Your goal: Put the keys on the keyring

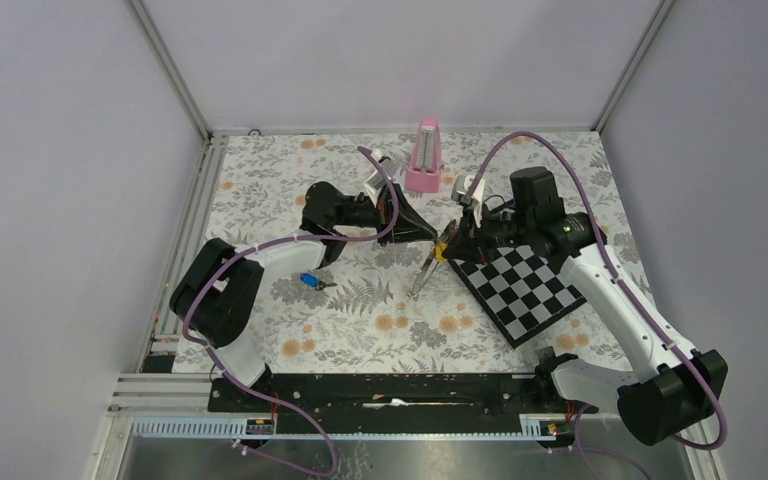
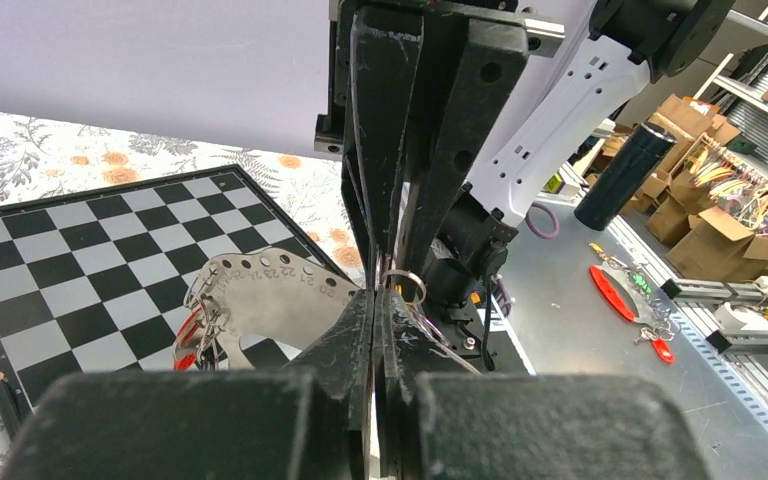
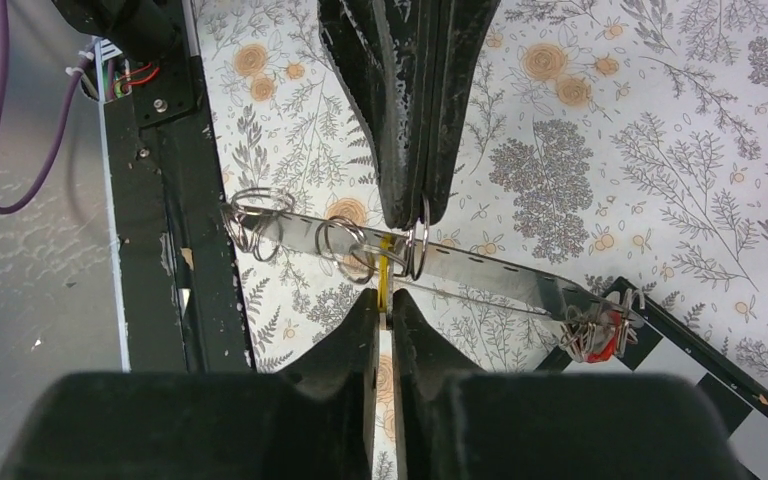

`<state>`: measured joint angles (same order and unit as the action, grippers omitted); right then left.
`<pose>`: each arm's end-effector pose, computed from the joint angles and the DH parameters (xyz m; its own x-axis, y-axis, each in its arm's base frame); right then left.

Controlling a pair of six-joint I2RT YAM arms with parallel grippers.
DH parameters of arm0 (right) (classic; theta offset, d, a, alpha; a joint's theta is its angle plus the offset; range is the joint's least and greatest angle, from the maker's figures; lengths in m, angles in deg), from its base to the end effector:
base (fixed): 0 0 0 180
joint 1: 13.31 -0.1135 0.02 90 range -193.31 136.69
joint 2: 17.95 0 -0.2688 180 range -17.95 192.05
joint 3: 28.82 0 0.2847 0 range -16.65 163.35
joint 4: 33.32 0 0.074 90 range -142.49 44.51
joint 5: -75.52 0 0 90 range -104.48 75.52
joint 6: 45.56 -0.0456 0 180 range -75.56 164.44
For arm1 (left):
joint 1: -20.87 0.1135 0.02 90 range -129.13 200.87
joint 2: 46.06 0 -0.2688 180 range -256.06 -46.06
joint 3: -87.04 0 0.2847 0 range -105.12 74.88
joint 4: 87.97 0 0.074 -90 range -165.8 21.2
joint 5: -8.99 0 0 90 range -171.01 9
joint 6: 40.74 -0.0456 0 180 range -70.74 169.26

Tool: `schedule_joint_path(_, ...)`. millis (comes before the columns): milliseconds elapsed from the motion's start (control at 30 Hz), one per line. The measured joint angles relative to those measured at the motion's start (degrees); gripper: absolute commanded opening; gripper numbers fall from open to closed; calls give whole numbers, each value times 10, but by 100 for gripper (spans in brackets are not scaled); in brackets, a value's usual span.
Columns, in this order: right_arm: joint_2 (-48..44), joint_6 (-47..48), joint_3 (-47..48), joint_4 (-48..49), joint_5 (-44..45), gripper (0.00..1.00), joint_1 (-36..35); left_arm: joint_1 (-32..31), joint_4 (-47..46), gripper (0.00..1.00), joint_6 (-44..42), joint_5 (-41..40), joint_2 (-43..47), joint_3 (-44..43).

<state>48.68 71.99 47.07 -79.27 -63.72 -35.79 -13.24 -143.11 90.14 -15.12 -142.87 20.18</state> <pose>0.2433 0.1381 0.3441 -0.1144 -0.3742 -0.9203 -0.9743 0.2233 0.0304 0.2933 -0.2489 0.2777 -0.3311 -0.0987 -0.9384 0.9209 -0.2507 -0.2985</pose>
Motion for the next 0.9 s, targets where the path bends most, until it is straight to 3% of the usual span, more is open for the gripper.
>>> schedule_joint_path(67,0,-2,-3,5,-2,0,0,0,-6,0,8,-1,0,0)
schedule_joint_path(800,9,-24,-29,51,-26,0,0,0,-115,0,126,-39,-31,19)
schedule_joint_path(900,14,-29,-32,59,-26,3,0,0,-124,0,134,-43,-36,19)
